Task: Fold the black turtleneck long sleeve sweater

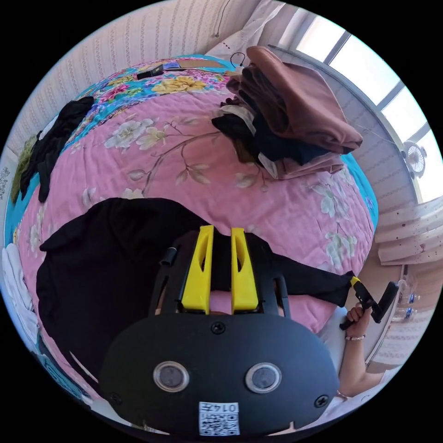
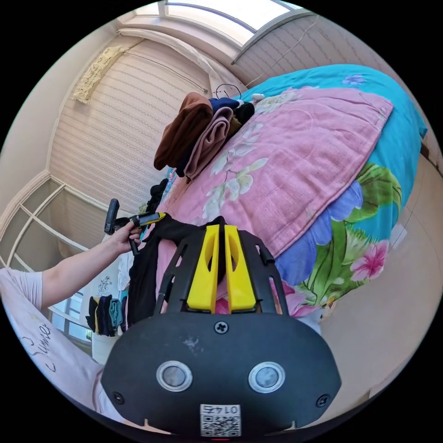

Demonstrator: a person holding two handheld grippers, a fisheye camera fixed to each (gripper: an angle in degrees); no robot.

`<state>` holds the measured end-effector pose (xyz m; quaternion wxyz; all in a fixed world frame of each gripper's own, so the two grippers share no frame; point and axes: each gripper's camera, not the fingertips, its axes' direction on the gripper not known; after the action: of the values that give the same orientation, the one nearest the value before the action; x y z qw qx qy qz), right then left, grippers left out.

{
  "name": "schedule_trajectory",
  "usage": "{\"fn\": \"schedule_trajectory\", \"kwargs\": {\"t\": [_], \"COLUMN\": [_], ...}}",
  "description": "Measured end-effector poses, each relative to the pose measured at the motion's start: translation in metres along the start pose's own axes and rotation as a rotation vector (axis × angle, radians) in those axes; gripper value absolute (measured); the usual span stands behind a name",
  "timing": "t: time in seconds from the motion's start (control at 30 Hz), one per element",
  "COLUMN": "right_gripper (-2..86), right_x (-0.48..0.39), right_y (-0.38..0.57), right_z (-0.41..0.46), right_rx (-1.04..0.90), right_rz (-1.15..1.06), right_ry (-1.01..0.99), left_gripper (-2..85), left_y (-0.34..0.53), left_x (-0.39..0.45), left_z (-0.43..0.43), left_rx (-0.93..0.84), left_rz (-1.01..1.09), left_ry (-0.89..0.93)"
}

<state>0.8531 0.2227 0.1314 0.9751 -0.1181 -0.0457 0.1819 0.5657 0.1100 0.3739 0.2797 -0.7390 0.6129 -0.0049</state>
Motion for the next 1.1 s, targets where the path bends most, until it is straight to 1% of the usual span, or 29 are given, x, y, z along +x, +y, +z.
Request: {"fn": "schedule_trajectory", "kwargs": {"t": [0.07,0.1,0.17,0.2,0.23,0.3,0.37,0.47,0.53,0.57,0.63,0.7,0.77,0.83,0.87,0.9,0.93,0.97,1.03,1.1], "right_gripper": [0.1,0.0,-0.1,-0.1,-0.1,-0.2,-0.2,-0.3,-0.3,-0.3,-0.1,0.0,0.2,0.5,0.5,0.7,0.8,0.9,0.7,0.5], "right_x": [0.007,0.010,0.018,0.023,0.026,0.027,0.028,0.034,0.042,0.043,0.046,0.048,0.051,0.054,0.055,0.055,0.055,0.055,0.051,0.050], "right_y": [0.001,0.003,0.004,0.004,0.005,0.005,0.004,0.003,0.005,0.005,0.007,0.010,0.013,0.019,0.020,0.021,0.021,0.020,0.019,0.020], "right_z": [0.000,-0.002,-0.004,-0.005,-0.008,-0.012,-0.010,-0.004,-0.003,-0.003,-0.003,-0.005,-0.009,-0.017,-0.018,-0.019,-0.016,-0.015,-0.008,-0.005], "right_rx": [0.007,0.028,0.045,0.064,0.090,0.125,0.116,0.087,0.086,0.087,0.095,0.110,0.141,0.204,0.217,0.222,0.206,0.193,0.157,0.148], "right_rz": [0.008,0.018,0.036,0.049,0.046,0.031,0.020,0.044,0.073,0.075,0.080,0.086,0.096,0.110,0.111,0.112,0.109,0.106,0.107,0.114], "right_ry": [-0.006,-0.004,-0.018,-0.028,-0.030,-0.010,0.002,0.027,0.017,0.013,0.011,0.012,0.002,-0.009,-0.012,-0.017,-0.021,-0.021,0.014,0.032], "left_gripper": [3.4,1.4,0.0,-0.4,-0.6,-0.9,-0.9,-1.0,-1.0,-1.0,-0.9,-0.9,-0.9,-0.9,-0.9,-0.8,-0.7,-0.5,0.3,0.9], "left_y": [-0.006,-0.007,-0.012,-0.016,-0.019,-0.024,-0.032,-0.045,-0.049,-0.049,-0.056,-0.057,-0.052,-0.033,-0.024,-0.003,0.021,0.034,0.082,0.106], "left_x": [0.011,0.020,0.031,0.037,0.043,0.049,0.052,0.053,0.057,0.059,0.062,0.067,0.079,0.120,0.134,0.162,0.192,0.208,0.272,0.315], "left_z": [0.024,0.031,0.031,0.026,0.017,0.009,0.012,0.037,0.065,0.066,0.065,0.053,0.029,-0.002,-0.007,-0.014,-0.015,-0.012,0.013,0.039], "left_rx": [-0.103,-0.106,-0.094,-0.064,0.029,0.140,0.176,0.123,0.035,0.040,-0.015,0.007,0.094,0.183,0.201,0.232,0.248,0.249,0.197,0.157], "left_rz": [0.028,0.062,0.071,0.069,0.082,0.070,0.048,0.002,-0.029,-0.038,-0.070,-0.050,0.019,0.235,0.294,0.396,0.493,0.540,0.675,0.747], "left_ry": [-0.037,-0.056,-0.068,-0.079,-0.070,-0.089,-0.092,-0.079,-0.058,-0.054,-0.004,0.010,-0.039,-0.155,-0.175,-0.173,-0.123,-0.090,0.027,0.039]}}
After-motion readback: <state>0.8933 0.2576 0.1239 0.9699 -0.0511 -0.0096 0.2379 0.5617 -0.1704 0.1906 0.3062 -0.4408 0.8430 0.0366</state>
